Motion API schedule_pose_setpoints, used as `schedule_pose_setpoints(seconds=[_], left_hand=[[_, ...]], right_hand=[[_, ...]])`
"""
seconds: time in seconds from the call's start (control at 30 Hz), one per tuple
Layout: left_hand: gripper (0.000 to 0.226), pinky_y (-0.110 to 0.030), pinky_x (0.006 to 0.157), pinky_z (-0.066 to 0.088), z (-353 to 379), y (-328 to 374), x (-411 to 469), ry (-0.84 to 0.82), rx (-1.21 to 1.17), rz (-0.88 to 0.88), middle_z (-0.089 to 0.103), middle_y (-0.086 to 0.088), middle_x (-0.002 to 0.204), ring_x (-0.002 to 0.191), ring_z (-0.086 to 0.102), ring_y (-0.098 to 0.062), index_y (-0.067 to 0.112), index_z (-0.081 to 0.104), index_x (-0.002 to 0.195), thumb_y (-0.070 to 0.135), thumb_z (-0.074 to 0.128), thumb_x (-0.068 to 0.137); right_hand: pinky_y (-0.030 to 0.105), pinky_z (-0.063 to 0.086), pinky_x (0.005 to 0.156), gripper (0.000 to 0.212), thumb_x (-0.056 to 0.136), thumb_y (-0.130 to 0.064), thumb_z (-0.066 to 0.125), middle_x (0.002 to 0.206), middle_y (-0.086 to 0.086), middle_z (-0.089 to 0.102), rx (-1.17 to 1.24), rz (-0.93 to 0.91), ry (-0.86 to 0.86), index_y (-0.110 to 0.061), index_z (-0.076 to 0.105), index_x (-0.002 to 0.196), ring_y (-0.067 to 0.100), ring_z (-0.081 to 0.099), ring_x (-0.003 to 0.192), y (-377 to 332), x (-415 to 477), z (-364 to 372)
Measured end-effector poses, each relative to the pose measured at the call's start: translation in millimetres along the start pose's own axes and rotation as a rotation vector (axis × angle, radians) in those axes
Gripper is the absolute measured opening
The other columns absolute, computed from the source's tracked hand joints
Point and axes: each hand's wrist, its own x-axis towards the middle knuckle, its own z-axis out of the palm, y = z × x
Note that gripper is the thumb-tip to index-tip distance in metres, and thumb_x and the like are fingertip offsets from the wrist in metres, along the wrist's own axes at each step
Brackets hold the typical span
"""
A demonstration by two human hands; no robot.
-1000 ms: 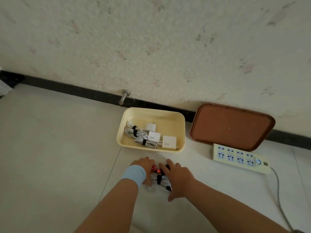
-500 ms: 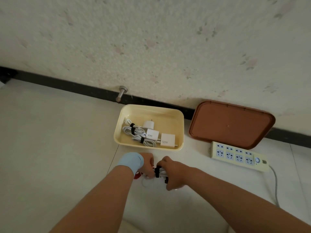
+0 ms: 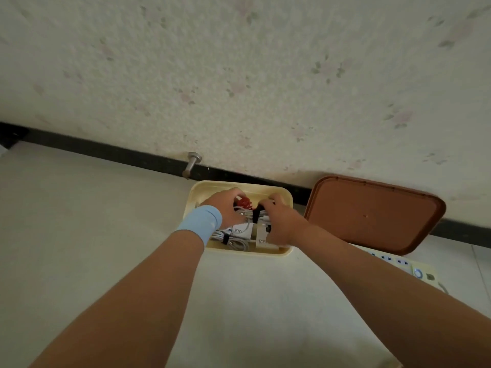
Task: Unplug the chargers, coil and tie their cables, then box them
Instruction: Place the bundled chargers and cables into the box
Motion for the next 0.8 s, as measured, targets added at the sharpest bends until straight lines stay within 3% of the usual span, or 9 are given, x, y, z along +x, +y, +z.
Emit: schedule_pose_setpoints(seconds=[0.07,0.17,0.27,0.33,0.43,0.5,0.53,0.63,0.8], left_hand=[[0.049,-0.03,0.084,0.051,10.6,1.6,9.1,0.108,0.055,0.012,0.065,0.008,0.115,0.098,0.062,-0.018,0.034,0.051,0.128,0.025,0.069,0.084],[0.038,-0.035,0.09,0.05,25.2,2.0,25.7,0.251,0.164,0.048,0.069,0.008,0.105,0.097,0.065,-0.02,0.034,0.056,0.124,0.021,0.06,0.089],[0.042,-0.039,0.099,0.046,33.8,-8.8,42.0,0.3,0.177,0.03,0.062,0.002,0.124,0.112,0.058,-0.025,0.03,0.051,0.132,0.023,0.059,0.091],[0.05,-0.04,0.104,0.041,38.0,-17.8,46.6,0.292,0.19,-0.002,0.052,-0.001,0.135,0.123,0.049,-0.027,0.028,0.047,0.137,0.026,0.063,0.09],[0.041,-0.038,0.097,0.041,42.2,-29.4,44.7,0.296,0.19,-0.019,0.048,0.002,0.132,0.121,0.046,-0.025,0.029,0.052,0.128,0.029,0.066,0.09],[0.027,-0.035,0.088,0.042,43.7,-35.8,42.2,0.292,0.173,-0.017,0.048,0.004,0.126,0.115,0.047,-0.023,0.029,0.055,0.119,0.028,0.063,0.093],[0.023,-0.034,0.085,0.042,45.4,-38.2,41.7,0.277,0.165,-0.005,0.048,0.005,0.124,0.113,0.047,-0.021,0.029,0.056,0.116,0.028,0.061,0.093],[0.033,-0.032,0.086,0.043,52.3,-43.3,39.3,0.202,0.078,0.006,0.05,0.009,0.125,0.116,0.049,-0.019,0.032,0.054,0.12,0.035,0.065,0.089],[0.056,-0.036,0.098,0.045,51.6,-43.8,34.4,0.196,0.084,0.007,0.046,0.009,0.138,0.128,0.043,-0.018,0.034,0.045,0.137,0.034,0.069,0.086]], right_hand=[[0.037,0.06,0.072,0.087,0.077,-0.006,0.071,0.158,0.006,0.01,-0.036,0.063,0.034,-0.024,0.029,0.151,0.028,0.062,0.092,4.7,13.6,2.2],[0.036,0.06,0.066,0.085,0.077,-0.004,0.07,0.158,0.009,0.007,-0.069,0.105,0.069,-0.023,0.031,0.15,0.029,0.062,0.088,11.3,32.3,9.5],[0.038,0.061,0.071,0.08,0.079,0.002,0.068,0.161,0.011,0.005,-0.101,0.111,0.126,-0.02,0.034,0.147,0.035,0.06,0.103,15.3,43.1,17.6],[0.037,0.06,0.071,0.082,0.079,0.006,0.064,0.161,0.013,0.002,-0.103,0.104,0.157,-0.02,0.032,0.149,0.033,0.061,0.1,16.1,47.0,23.3],[0.033,0.056,0.064,0.082,0.084,0.002,0.063,0.163,0.013,-0.003,-0.151,0.066,0.194,-0.023,0.026,0.152,0.029,0.063,0.092,17.8,48.0,32.4],[0.034,0.055,0.072,0.074,0.086,-0.006,0.064,0.16,0.013,0.005,-0.186,0.049,0.241,-0.025,0.031,0.149,0.031,0.06,0.102,21.1,47.2,37.1],[0.037,0.055,0.084,0.069,0.087,-0.01,0.065,0.156,0.013,0.014,-0.221,0.034,0.276,-0.026,0.035,0.147,0.032,0.056,0.111,23.1,47.0,39.2],[0.045,0.039,0.111,0.056,0.095,-0.018,0.058,0.145,0.011,0.036,-0.391,-0.043,0.287,-0.026,0.041,0.147,0.032,0.042,0.129,28.8,46.6,43.7],[0.048,0.028,0.117,0.054,0.1,-0.023,0.047,0.146,0.009,0.04,-0.456,-0.019,0.183,-0.026,0.035,0.153,0.032,0.038,0.136,27.5,45.7,42.7]])
